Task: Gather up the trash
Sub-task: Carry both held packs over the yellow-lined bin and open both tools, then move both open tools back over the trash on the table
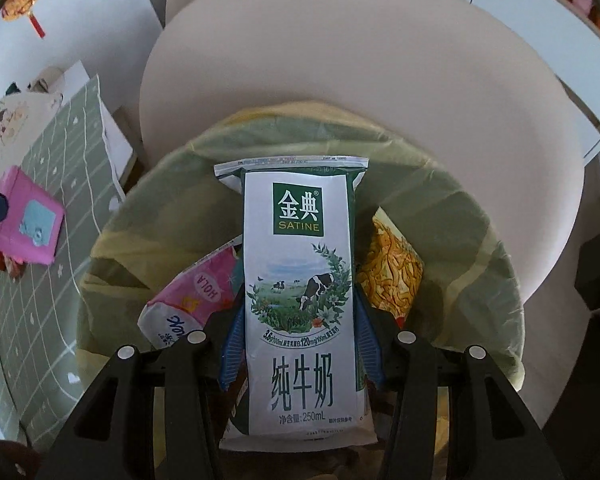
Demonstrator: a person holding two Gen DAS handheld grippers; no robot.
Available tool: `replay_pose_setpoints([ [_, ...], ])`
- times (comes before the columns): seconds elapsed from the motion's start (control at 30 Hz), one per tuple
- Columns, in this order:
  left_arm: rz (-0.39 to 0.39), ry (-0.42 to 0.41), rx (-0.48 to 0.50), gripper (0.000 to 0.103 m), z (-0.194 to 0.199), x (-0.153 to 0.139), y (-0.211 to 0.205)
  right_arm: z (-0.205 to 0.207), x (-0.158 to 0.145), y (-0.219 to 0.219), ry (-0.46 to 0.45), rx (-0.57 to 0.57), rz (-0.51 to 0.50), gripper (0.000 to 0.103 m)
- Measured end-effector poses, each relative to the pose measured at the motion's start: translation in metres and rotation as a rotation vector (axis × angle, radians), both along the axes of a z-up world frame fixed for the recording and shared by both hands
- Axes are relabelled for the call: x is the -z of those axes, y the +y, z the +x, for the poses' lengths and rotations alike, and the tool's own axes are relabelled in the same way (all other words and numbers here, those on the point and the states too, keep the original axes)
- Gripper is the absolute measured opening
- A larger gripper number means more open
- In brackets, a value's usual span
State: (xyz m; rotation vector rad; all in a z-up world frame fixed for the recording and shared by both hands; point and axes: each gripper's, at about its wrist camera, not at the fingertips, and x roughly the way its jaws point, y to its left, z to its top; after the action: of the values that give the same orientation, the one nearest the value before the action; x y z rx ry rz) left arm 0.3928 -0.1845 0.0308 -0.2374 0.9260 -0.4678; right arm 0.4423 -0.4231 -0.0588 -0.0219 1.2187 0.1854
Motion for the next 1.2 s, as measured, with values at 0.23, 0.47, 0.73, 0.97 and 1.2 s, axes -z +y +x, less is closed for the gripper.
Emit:
replay_pose_setpoints([
  [0.23, 0.025, -0.036, -0.124, 0.050, -0.043, -0.007, 0.065, -0.024, -0.022, -0.005, -0.122, 0.093, 0.015, 0.047],
  [0.47, 0.097, -0.048, -0.344, 0.051, -0.105, 0.001, 0.174, -0.063, -0.059, 0.010, -0.252, 0.138, 0.044, 0.052],
  [0.73, 0.133, -0.029, -0.613, 0.051, -0.164, 0.006, 0.283, -0.091, -0.096, 0.097, -0.333, -0.022, 0.122, 0.052],
  [0.97, 0.176, -0.020, -0.733, 0.051, -0.215, 0.002, 0.340, -0.103, -0.097, 0.182, -0.299, -0.187, 0.265, 0.052],
  [1.2, 0.141, 0.031, -0.689, 0.051, -0.218, 0.027, 0.337, -0.127, -0.085, 0.238, -0.268, -0.321, 0.270, 0.052],
])
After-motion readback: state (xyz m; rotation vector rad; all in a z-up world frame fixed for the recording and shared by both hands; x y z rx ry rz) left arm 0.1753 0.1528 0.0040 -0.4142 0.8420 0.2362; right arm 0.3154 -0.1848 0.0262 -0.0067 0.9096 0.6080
